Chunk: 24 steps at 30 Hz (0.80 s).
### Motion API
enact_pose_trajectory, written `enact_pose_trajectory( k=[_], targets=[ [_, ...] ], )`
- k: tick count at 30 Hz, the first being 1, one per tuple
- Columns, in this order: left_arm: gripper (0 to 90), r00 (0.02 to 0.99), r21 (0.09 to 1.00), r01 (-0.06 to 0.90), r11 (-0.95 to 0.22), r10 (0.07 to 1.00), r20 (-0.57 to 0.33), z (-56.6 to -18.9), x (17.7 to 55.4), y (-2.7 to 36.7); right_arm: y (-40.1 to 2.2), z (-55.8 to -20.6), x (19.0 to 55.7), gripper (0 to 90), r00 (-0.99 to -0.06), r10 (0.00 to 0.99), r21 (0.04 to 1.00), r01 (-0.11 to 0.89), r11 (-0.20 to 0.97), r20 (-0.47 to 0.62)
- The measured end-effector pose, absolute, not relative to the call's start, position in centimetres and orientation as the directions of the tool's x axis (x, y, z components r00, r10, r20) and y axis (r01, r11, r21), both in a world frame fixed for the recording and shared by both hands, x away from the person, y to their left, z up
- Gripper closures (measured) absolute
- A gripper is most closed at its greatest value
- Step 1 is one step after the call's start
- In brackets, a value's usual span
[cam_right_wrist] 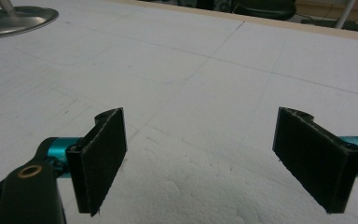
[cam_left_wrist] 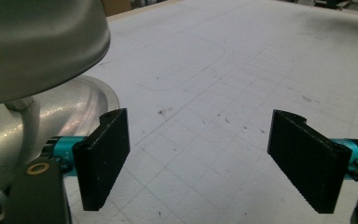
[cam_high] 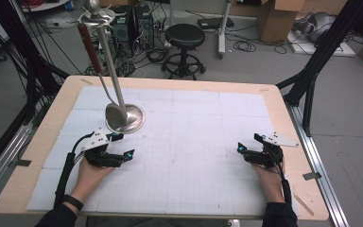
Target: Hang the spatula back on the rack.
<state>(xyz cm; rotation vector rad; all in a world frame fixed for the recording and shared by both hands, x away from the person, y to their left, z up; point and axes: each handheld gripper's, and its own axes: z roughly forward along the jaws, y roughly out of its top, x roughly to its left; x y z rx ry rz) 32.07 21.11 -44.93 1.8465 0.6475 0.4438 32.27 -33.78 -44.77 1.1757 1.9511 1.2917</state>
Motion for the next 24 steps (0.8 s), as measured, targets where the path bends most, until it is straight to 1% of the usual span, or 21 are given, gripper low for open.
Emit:
enact_pose_trajectory(
  k=[2, 7, 24],
  targets=[
    [21.6, 0.784, 0.935, 0.218, -0.28, 0.621, 0.003, -44.93, 32.07, 21.1, -33.74, -44.78, 32.28, 16.6, -0.494, 0.869, 0.911, 0.377, 0.171, 0.041],
    [21.4, 0.781, 0.936, 0.23, -0.265, 0.625, -0.015, -44.93, 32.15, 21.23, -33.75, -44.78, 32.29, 16.6, -0.497, 0.867, 0.909, 0.377, 0.176, 0.038],
    [21.8, 0.777, 0.935, 0.22, -0.279, 0.629, 0.005, -44.94, 32.05, 21.03, -33.76, -44.78, 32.3, 16.6, -0.495, 0.868, 0.909, 0.38, 0.169, 0.046]
  ],
)
